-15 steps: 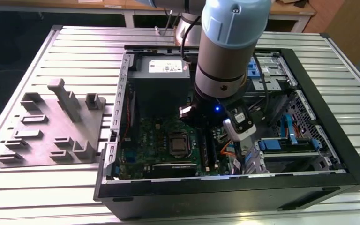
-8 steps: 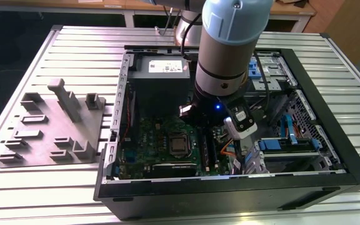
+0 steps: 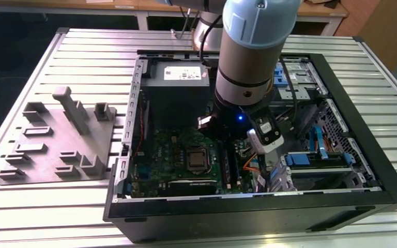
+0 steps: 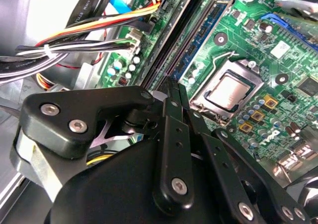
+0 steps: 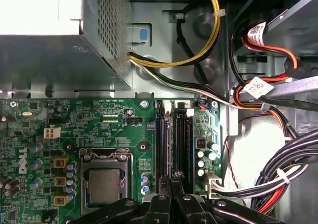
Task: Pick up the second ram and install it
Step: 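Insert the second ram into the second slot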
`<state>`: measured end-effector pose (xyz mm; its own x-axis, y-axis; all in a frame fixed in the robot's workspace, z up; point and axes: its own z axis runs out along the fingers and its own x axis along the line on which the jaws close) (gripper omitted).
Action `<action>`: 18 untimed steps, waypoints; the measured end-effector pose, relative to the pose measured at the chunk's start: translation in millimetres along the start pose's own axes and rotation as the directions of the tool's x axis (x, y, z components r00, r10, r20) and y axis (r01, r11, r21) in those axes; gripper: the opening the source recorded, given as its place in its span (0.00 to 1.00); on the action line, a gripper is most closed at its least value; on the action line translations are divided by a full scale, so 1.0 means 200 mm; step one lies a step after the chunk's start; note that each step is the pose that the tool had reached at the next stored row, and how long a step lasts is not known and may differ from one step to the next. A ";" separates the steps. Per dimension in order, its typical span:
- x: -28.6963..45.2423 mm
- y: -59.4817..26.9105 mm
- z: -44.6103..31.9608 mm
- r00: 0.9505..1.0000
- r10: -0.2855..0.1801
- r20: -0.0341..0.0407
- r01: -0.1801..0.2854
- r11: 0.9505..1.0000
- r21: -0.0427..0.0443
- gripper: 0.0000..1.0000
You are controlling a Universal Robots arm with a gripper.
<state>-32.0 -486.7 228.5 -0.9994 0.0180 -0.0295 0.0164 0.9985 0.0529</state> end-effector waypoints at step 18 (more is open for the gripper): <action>0.001 -0.002 0.027 1.000 0.000 0.000 0.000 1.000 -0.001 0.11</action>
<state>-32.1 -486.8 223.1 -0.9994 0.0181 -0.0295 0.0165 0.9984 0.0535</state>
